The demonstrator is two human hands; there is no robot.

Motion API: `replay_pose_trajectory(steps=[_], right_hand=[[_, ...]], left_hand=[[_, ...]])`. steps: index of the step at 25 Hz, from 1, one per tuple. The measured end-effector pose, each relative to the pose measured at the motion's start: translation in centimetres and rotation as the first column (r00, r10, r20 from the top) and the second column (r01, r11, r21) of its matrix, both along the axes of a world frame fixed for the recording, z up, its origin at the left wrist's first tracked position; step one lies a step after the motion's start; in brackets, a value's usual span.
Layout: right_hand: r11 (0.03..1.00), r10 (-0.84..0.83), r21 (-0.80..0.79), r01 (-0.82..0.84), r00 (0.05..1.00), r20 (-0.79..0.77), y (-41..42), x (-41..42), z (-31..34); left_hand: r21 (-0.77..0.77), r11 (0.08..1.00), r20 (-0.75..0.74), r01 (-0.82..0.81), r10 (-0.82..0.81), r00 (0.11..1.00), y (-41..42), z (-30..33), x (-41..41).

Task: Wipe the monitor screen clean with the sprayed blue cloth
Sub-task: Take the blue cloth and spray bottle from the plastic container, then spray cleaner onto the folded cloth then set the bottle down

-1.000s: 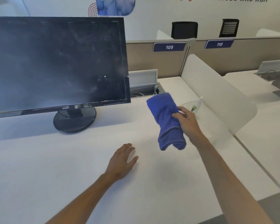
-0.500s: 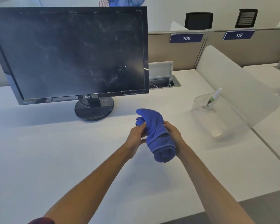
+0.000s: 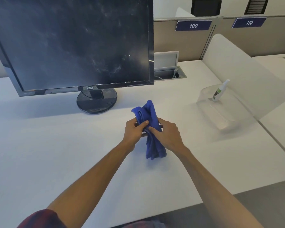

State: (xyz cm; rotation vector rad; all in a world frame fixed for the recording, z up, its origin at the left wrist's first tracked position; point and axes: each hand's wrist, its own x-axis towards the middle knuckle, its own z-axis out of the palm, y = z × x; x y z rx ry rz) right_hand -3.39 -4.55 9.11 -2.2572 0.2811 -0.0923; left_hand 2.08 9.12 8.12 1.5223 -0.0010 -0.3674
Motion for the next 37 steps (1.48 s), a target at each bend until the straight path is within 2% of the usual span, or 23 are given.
replay_pose_trajectory(steps=[3, 6, 8, 10, 13, 17, 21, 24, 25, 27, 29, 31, 33, 35, 37], right_hand=[[0.980, -0.110, 0.173, 0.102, 0.993, 0.038, -2.1, 0.6, -1.1], [0.851, -0.253, 0.450, 0.271, 0.962, -0.102, -5.3, 1.5, -1.7], [0.782, -0.270, 0.524, 0.336, 0.942, -0.201, -7.1, 1.8, -2.6], [0.786, -0.284, 0.494, 0.371, 0.927, -0.245, -8.2, 1.8, -3.6], [0.834, -0.340, 0.386, 0.395, 0.918, -0.206, -9.0, 1.4, -4.6], [0.917, -0.381, 0.106, 0.385, 0.923, -0.052, -9.7, 1.2, -4.5], [0.931, -0.364, 0.010, 0.366, 0.922, 0.131, -12.4, 2.1, -2.4], [0.934, -0.324, -0.072, 0.351, 0.913, 0.246, -15.8, 3.5, -0.2], [0.929, -0.324, -0.093, 0.359, 0.907, 0.268, -17.1, 4.0, 0.5], [0.896, -0.374, -0.126, 0.427, 0.876, 0.305, -20.0, 5.1, 1.7], [0.844, -0.463, -0.115, 0.524, 0.820, 0.337, -23.1, 6.0, 2.6], [0.790, -0.553, -0.066, 0.610, 0.754, 0.355, -26.0, 6.9, 3.3], [0.735, -0.612, -0.082, 0.673, 0.710, 0.348, -28.5, 7.9, 3.3], [0.715, -0.635, -0.151, 0.683, 0.724, 0.271, -30.3, 9.0, 3.0], [0.734, -0.624, -0.207, 0.647, 0.763, 0.171, -31.4, 10.1, 2.5]], left_hand=[[-0.014, 1.000, -0.044, -0.007, 0.007, 0.999, 0.3, -0.3, 0.8], [-0.003, 0.998, -0.133, -0.064, 0.063, 0.989, 0.6, -0.9, 2.2], [0.021, 0.997, -0.182, -0.075, 0.077, 0.980, 0.7, -1.5, 2.9], [0.071, 0.994, -0.191, -0.081, 0.093, 0.977, 0.6, -2.4, 3.2], [0.208, 0.974, -0.129, -0.094, 0.123, 0.984, 0.3, -3.5, 3.2], [0.454, 0.880, 0.108, -0.137, 0.099, 0.989, 0.2, -4.2, 3.1], [0.600, 0.791, 0.265, -0.116, -0.060, 0.962, 0.9, -4.6, 2.9], [0.727, 0.661, 0.442, -0.184, -0.246, 0.863, 2.1, -5.3, 3.0], [0.781, 0.593, 0.446, -0.196, -0.309, 0.840, 2.6, -5.7, 3.2], [0.887, 0.430, 0.356, -0.169, -0.404, 0.842, 3.6, -6.9, 3.5], [0.933, 0.335, 0.283, -0.133, -0.452, 0.846, 4.5, -7.9, 3.6], [0.937, 0.321, 0.283, -0.137, -0.468, 0.837, 4.7, -8.2, 3.5], [0.936, 0.318, 0.290, -0.148, -0.465, 0.837, 4.4, -8.1, 3.5], [0.939, 0.309, 0.285, -0.149, -0.463, 0.839, 4.2, -8.0, 3.6], [0.939, 0.309, 0.284, -0.148, -0.460, 0.841, 4.2, -8.0, 3.6]])
